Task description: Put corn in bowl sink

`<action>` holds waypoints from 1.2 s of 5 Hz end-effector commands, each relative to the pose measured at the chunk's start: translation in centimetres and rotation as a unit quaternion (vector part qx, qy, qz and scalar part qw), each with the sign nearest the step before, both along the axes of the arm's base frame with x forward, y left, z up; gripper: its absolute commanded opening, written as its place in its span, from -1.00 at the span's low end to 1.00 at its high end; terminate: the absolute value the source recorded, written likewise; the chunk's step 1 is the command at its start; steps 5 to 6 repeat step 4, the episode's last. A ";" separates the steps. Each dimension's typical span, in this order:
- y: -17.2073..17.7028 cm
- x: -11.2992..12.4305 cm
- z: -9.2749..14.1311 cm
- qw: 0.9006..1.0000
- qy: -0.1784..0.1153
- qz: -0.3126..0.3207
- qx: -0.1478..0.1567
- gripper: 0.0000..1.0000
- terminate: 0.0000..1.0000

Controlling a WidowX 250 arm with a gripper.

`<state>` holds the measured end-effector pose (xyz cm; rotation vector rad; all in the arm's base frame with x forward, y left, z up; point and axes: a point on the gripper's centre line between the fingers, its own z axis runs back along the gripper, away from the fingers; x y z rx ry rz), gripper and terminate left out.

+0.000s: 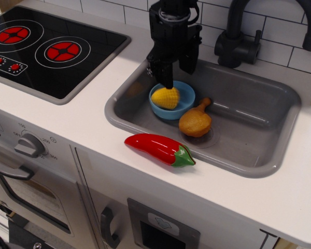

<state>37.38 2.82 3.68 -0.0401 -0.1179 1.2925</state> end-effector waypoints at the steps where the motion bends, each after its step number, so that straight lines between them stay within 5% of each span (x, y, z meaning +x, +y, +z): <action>1: 0.5 0.8 3.1 0.999 -0.032 -0.001 0.005 1.00 -1.00; 3: 0.2 0.8 3.8 0.999 -0.033 -0.005 0.006 1.00 -1.00; 4: 0.2 0.8 3.8 0.999 -0.033 -0.005 0.006 1.00 1.00; 6: 0.2 0.8 3.8 0.999 -0.033 -0.005 0.006 1.00 1.00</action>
